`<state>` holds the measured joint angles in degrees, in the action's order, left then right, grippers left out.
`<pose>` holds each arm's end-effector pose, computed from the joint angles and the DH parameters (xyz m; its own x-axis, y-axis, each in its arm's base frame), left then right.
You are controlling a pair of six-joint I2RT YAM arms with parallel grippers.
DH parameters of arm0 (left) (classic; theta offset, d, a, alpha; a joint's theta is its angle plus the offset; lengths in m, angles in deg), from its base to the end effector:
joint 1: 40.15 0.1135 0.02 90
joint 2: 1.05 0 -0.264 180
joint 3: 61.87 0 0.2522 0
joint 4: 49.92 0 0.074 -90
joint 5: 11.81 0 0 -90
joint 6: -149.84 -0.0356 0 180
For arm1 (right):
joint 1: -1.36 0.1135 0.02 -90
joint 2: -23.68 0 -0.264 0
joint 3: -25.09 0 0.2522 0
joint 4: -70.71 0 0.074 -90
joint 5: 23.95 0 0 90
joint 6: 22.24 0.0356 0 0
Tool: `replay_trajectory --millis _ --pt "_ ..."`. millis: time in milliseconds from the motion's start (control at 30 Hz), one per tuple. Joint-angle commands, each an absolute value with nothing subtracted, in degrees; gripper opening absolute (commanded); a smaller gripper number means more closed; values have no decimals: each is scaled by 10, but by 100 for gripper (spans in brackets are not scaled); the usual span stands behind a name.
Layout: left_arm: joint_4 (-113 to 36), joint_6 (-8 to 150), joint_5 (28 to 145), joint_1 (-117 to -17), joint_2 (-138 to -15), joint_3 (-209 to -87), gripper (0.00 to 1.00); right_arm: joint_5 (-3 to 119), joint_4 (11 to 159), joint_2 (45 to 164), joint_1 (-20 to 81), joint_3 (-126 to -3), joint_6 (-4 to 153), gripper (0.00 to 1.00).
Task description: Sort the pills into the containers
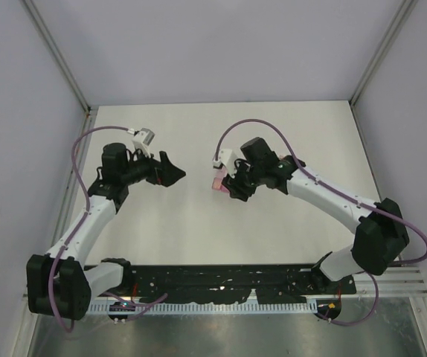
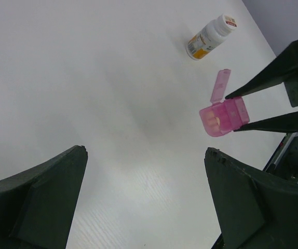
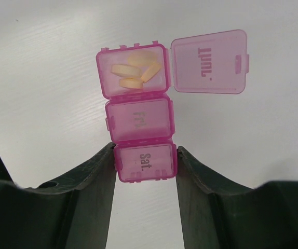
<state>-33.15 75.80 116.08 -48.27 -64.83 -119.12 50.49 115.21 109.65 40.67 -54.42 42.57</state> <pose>0.2421 -0.0566 0.2813 -0.5607 -0.1392 -0.8162 0.5364 0.6899 -0.4861 0.2417 0.2103 0.2644 -0.2284 -0.7170 -0.6586 -0.9263 0.3682 -0.0795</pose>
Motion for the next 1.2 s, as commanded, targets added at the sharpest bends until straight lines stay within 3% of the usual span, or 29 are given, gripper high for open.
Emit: replay_trajectory --millis 0,600,1167 --pt "-334 782 1184 -486 -686 -1225 99 462 1194 1034 424 -573 383 17" --pt "-242 830 1228 -585 -840 -1355 99 451 1223 1000 484 -596 375 17" --pt "-267 823 1318 -610 -805 -1333 99 481 1217 1018 485 -601 388 15"
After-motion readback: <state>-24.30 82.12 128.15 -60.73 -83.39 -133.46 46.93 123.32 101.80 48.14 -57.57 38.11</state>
